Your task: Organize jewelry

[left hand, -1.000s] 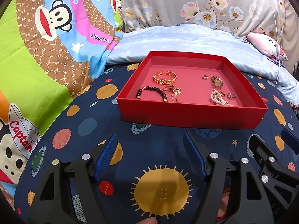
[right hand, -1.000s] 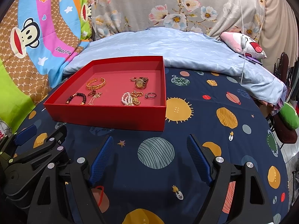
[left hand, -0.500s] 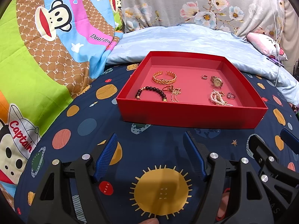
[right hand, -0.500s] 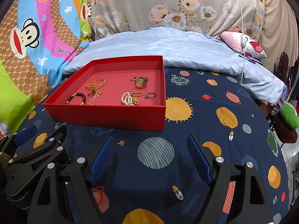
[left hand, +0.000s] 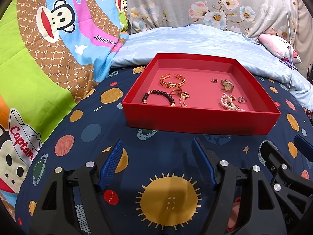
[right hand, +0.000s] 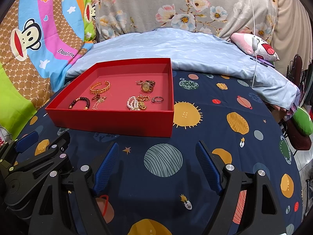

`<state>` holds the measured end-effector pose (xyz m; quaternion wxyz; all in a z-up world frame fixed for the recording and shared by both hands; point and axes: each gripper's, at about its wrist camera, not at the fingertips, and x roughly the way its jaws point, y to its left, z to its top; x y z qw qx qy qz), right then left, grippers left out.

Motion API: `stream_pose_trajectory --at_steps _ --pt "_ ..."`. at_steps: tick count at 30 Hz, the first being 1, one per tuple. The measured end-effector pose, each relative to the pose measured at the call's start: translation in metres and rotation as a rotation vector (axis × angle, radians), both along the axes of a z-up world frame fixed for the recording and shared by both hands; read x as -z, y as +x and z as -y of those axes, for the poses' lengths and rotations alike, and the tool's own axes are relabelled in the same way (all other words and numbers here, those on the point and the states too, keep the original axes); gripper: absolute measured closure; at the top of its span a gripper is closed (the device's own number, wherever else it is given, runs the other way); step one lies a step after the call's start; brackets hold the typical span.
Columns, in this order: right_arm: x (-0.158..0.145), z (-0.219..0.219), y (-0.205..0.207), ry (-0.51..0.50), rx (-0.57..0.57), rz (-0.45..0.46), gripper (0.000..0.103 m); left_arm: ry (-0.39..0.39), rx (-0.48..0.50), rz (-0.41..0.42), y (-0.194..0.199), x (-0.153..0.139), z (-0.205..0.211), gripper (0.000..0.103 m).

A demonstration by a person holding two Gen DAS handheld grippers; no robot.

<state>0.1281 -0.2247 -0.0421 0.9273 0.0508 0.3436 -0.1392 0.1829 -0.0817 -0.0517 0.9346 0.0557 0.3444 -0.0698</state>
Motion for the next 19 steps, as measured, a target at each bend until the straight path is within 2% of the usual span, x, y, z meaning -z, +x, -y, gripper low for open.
stream_pose_trajectory --at_steps 19 --pt "0.0057 -0.0022 -0.0006 0.015 -0.004 -0.007 0.024 0.004 -0.008 0.009 -0.0012 -0.0019 -0.0008 0.035"
